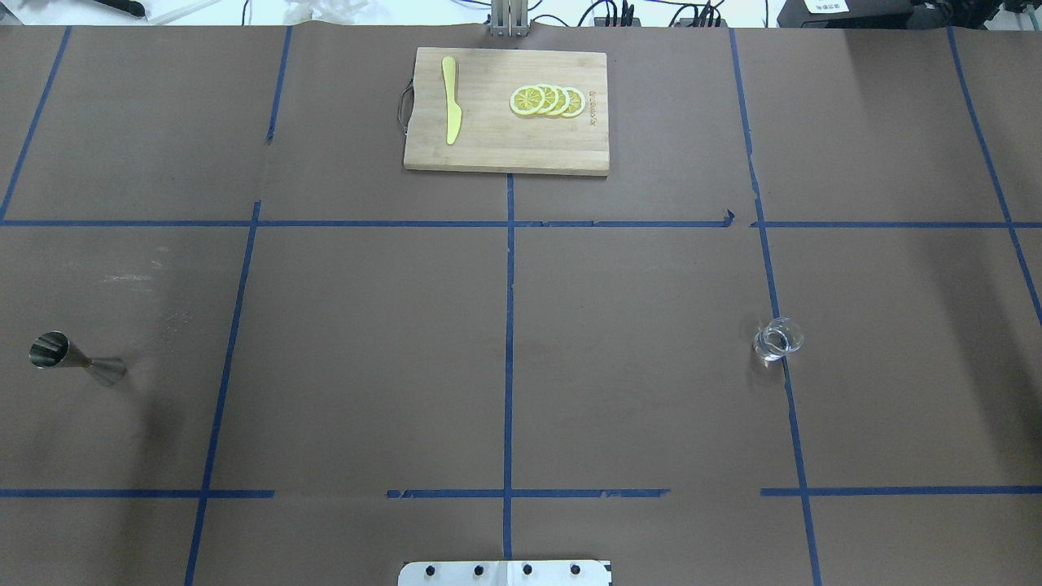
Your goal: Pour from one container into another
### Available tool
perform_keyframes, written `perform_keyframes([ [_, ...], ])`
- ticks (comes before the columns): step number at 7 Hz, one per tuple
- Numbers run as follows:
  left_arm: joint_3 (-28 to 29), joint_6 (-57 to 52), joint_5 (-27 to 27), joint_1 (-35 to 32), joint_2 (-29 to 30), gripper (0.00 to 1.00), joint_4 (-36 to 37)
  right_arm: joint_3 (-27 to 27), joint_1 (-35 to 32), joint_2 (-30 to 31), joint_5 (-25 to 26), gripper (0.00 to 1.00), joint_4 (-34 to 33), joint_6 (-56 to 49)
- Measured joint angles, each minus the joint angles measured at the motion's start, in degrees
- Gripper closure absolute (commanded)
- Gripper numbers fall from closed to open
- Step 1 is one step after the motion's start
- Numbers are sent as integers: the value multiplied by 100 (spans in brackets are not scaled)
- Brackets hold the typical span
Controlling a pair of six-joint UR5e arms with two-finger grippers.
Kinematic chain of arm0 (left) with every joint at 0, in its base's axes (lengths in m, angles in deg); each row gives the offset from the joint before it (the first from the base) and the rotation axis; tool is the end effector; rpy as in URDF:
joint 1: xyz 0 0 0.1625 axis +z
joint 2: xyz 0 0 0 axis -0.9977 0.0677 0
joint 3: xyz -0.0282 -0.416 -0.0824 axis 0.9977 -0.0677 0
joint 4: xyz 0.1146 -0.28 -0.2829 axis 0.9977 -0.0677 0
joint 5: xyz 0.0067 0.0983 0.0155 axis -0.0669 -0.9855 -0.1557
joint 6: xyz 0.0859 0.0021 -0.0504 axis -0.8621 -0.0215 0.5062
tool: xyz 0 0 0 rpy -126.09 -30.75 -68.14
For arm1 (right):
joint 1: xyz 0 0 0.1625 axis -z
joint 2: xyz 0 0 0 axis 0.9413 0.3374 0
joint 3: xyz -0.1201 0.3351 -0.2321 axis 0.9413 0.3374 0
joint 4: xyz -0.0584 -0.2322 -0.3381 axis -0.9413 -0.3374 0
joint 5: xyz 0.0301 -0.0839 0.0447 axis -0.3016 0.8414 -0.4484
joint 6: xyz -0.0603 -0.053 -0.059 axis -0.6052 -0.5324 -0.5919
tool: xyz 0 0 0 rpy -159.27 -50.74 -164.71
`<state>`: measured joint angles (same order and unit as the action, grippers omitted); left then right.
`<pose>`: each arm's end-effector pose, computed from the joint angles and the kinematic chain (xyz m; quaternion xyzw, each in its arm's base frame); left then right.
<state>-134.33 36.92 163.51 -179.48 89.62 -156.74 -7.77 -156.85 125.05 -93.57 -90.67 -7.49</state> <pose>-0.0903 -0.4146 0.6454 0.1254 0.3527 0.0611 0.9253 0.0342 -0.4782 0.6381 0.0618 -0.3781 -0.2238 0.8962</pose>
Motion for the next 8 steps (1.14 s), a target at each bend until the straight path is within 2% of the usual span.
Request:
perform_keyframes([
  [8, 76, -1, 4, 229, 56, 0, 18, -160, -1, -61, -67, 0, 0, 19],
])
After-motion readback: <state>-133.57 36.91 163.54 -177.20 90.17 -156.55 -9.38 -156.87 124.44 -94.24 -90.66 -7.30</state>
